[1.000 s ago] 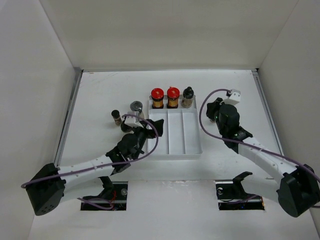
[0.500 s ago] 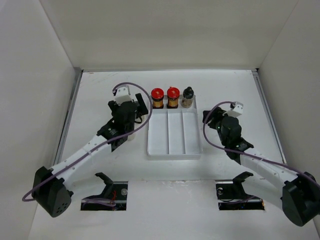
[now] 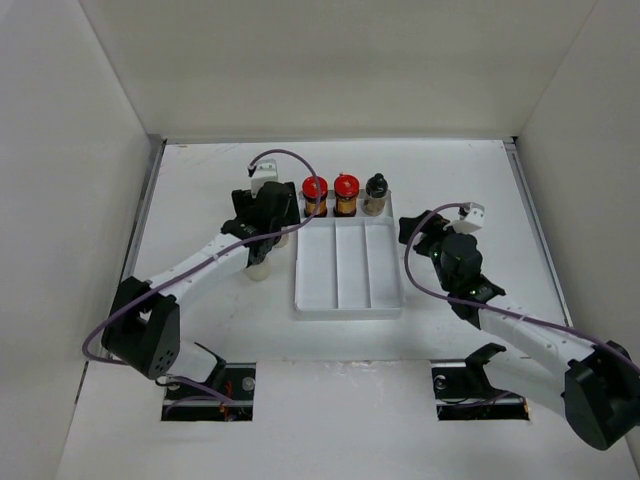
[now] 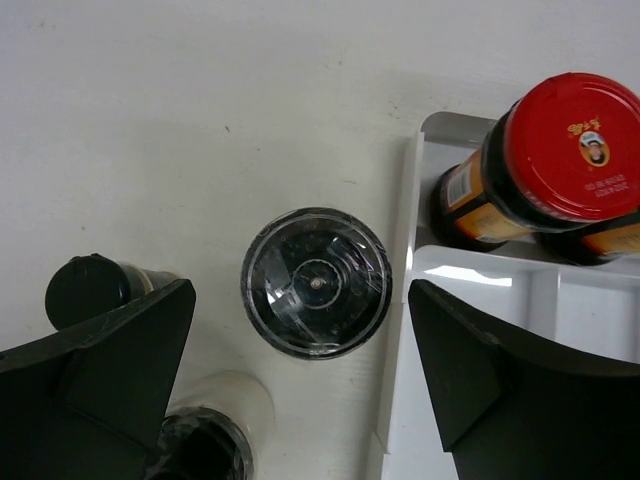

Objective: Organize the condiment bottles

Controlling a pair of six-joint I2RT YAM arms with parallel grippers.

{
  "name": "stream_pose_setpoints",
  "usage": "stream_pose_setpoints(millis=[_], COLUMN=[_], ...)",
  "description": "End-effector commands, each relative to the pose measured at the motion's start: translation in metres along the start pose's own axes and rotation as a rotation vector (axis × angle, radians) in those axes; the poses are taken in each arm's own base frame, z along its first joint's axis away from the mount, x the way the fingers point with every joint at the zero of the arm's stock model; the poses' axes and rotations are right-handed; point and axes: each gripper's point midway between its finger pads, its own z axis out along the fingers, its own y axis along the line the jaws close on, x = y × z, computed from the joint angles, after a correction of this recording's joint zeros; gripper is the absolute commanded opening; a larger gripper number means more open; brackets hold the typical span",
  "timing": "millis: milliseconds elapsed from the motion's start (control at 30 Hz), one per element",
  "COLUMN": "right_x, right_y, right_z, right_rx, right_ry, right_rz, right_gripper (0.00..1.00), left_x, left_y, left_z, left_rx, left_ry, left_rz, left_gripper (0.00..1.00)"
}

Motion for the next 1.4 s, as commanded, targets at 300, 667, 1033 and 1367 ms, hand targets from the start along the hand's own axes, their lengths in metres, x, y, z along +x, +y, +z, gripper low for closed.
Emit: stream_pose_setpoints(millis=[300,667,1033,1367], right_x=[-0.008,0.0,-0.003,-0.003], right_y=[0.019,0.02,0.022,0.019], right_z=[0.0,0.003,0.002,0.001], right_rx=[-0.066,-0.069,-0.078,-0.075], right_ry=[-0.028,-0.009,-0.017,-0.02], right_rz=[0.021,0.011,0.014,0.018], right_gripper=[0.9,0.9,0.9,0.9], left_x=[-0.007,-0.049,-0.105,-0.048], left_y=[-0.014,-0.014,-0.031,-0.106], left_z=[0.024,0.003,-0.078,-0.076], left_rx=[0.014,0.03,0.161,0.314], left_ry=[-0.031,-0.163,-0.341,-0.224], left_rz=[-0.004,-0.059,-0.141,-0.066], left_gripper=[0.8,0.47,0.46,0.46])
